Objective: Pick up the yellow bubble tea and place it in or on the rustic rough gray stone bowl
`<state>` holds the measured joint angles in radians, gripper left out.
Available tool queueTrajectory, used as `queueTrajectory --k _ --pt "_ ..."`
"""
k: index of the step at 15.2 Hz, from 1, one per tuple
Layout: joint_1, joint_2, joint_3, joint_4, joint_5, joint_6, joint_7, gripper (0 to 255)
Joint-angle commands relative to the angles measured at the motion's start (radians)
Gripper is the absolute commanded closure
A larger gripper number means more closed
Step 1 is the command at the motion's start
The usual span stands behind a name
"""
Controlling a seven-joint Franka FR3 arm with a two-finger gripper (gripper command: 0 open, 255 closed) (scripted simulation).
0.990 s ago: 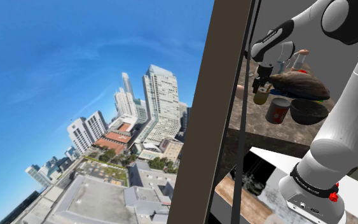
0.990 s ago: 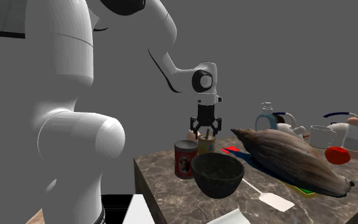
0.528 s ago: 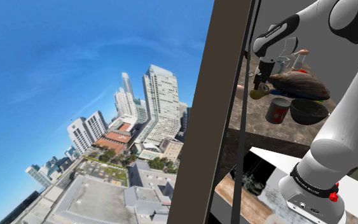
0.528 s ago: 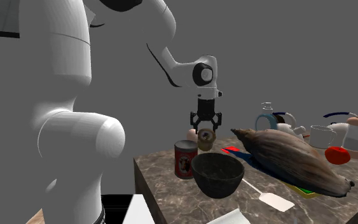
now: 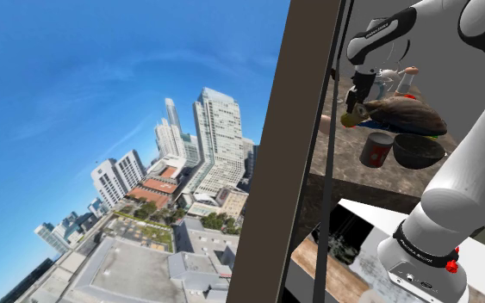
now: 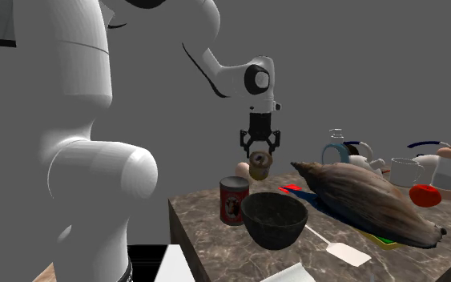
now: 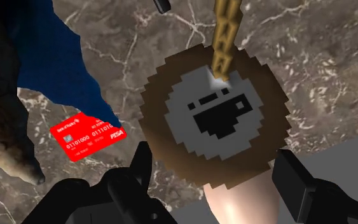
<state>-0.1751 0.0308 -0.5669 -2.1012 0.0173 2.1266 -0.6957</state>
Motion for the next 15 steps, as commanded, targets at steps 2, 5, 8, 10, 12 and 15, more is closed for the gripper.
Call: queueTrajectory --k 2,5,8,10,12,15 --pt "0.002 -0.022 0.000 0.022 -0.014 -0.040 0.010 255" --pt "0.003 -0.039 0.002 0.047 -0.024 -0.079 0.017 255" --pt "0.004 -0.053 0.003 0.074 -0.032 -0.119 0.023 255" --pt "0.005 -0.061 0.004 0.094 -0.037 -0.145 0.026 255" --pt "0.005 -0.068 0.005 0.114 -0.041 -0.171 0.029 255" --pt "0.006 -0.077 0.007 0.146 -0.045 -0.211 0.032 255"
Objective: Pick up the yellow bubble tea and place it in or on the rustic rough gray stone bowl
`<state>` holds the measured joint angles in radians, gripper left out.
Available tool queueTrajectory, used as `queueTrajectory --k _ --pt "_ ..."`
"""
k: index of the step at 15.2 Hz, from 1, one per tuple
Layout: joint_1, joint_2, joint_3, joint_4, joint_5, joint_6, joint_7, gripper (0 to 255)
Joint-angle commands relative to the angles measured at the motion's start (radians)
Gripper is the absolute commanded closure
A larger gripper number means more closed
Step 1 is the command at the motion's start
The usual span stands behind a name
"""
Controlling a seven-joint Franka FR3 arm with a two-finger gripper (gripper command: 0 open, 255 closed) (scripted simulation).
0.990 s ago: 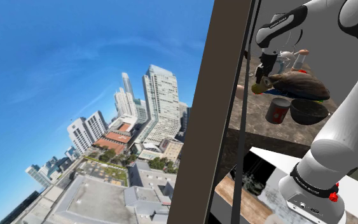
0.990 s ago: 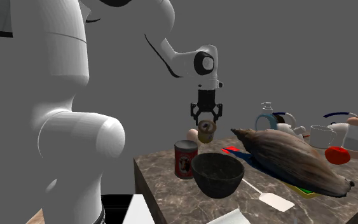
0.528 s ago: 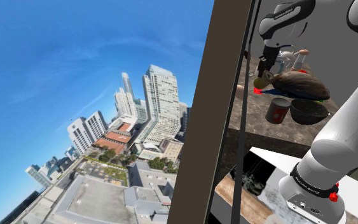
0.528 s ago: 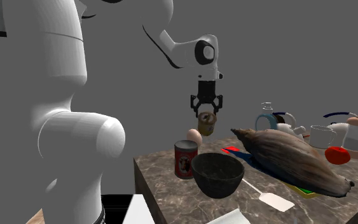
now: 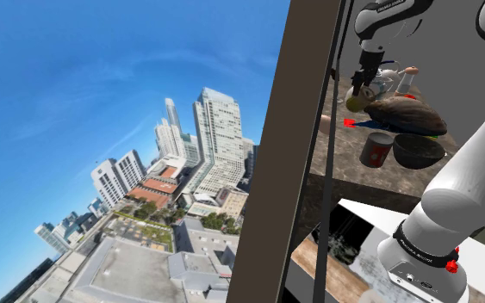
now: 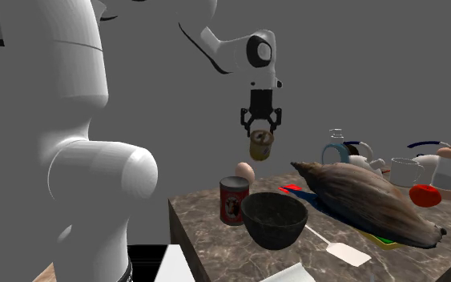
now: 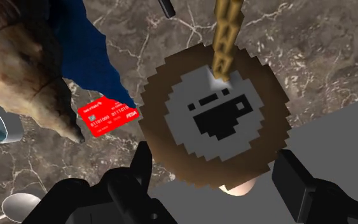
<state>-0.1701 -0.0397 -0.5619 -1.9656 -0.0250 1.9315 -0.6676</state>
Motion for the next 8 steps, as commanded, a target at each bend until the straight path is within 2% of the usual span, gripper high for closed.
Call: queueTrajectory --k 1,5,8 --pt "0.002 -0.009 0.002 0.022 -0.004 -0.029 0.005 255" --pt "0.003 -0.015 0.004 0.059 -0.007 -0.072 0.007 255" --pt "-0.015 -0.125 -0.002 -0.038 -0.069 -0.069 0.008 255"
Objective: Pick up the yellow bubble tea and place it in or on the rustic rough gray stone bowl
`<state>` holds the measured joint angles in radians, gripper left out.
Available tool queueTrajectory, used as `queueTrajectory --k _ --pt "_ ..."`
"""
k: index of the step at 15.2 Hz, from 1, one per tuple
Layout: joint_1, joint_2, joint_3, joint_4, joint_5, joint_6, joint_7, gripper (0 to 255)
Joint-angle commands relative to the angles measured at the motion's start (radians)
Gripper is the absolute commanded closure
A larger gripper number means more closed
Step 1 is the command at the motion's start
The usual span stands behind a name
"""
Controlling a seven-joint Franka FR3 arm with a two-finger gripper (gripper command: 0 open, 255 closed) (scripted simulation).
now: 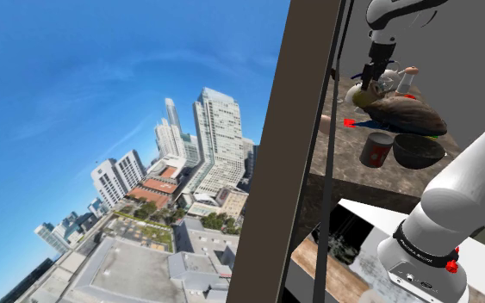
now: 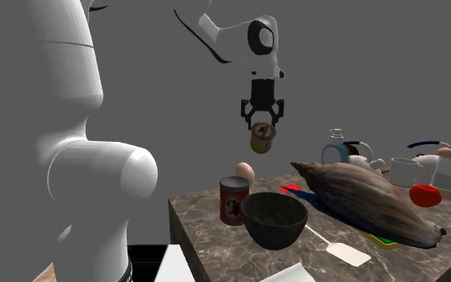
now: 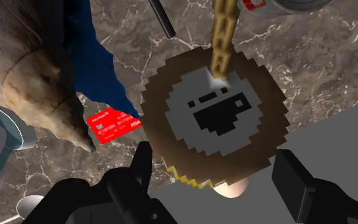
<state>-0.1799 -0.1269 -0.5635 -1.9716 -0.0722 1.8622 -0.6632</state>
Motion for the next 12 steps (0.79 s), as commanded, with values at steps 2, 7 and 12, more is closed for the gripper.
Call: queueTrajectory --k 2,7,12 --pt "-0.023 -0.110 -0.002 -0.091 -0.061 -0.004 0.001 255" --pt "-0.082 -0.279 -0.005 -0.214 -0.152 -0.031 -0.016 255" --pt "-0.157 -0.435 -0.013 -0.307 -0.232 -0.080 -0.056 255"
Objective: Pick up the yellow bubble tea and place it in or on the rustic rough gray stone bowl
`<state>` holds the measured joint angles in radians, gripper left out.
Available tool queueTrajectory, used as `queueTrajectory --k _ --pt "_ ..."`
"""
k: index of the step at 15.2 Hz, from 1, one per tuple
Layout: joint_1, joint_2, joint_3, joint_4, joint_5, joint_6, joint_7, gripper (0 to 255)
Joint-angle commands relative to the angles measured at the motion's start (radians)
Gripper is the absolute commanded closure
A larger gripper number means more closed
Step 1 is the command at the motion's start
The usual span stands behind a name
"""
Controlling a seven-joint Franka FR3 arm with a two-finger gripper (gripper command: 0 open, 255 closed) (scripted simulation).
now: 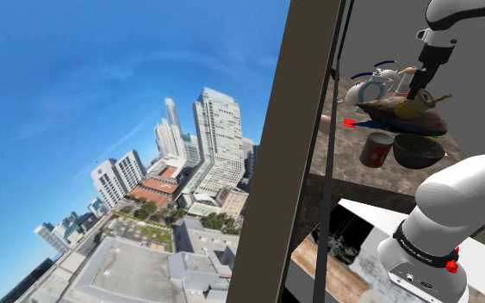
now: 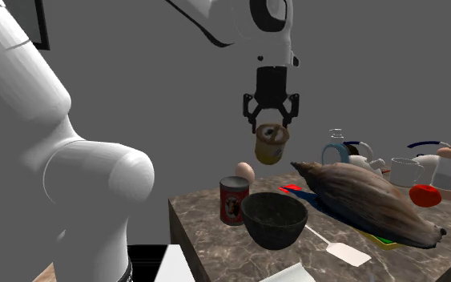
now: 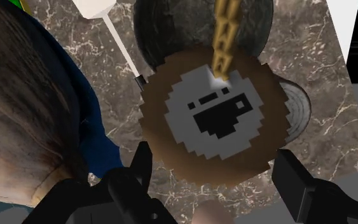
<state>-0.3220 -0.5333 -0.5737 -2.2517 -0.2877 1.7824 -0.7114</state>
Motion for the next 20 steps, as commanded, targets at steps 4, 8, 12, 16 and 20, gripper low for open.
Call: queueTrajectory --k 4,8,12,16,20 --pt "-0.074 -0.129 -0.017 -0.088 -0.070 -0.030 -0.048 255" --pt "-0.078 -0.127 -0.033 -0.137 -0.082 0.023 -0.045 255" --pt "-0.081 -0.120 -0.051 -0.184 -0.095 0.077 -0.043 255" --pt "-0.083 -0.108 -0.071 -0.228 -0.107 0.133 -0.041 255" --pt "-0.083 -0.097 -0.087 -0.259 -0.116 0.176 -0.039 255"
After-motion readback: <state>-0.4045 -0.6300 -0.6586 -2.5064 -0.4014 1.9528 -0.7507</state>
